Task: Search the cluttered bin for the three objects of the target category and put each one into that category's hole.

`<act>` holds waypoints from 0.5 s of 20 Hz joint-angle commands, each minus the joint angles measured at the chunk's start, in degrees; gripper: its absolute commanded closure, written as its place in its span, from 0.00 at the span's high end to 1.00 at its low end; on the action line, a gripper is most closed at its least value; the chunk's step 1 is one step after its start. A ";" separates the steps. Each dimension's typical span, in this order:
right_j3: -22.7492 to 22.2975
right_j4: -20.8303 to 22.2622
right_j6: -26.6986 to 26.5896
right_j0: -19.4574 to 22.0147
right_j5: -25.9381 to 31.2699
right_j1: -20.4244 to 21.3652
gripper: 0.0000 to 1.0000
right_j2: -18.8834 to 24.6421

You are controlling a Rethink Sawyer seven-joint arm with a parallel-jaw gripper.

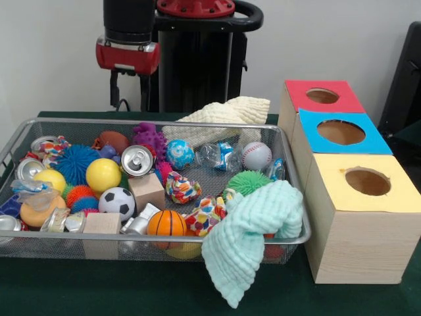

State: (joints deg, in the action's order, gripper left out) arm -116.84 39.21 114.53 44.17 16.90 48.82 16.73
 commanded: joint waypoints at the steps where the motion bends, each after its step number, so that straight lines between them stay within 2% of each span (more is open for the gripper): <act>1: 9.09 7.10 -6.49 1.19 -2.38 -5.37 1.00 4.47; 10: 12.25 12.88 -7.39 4.33 -3.29 -9.86 1.00 4.59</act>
State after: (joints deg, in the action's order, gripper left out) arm -111.48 46.29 114.53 46.55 16.87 43.26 17.03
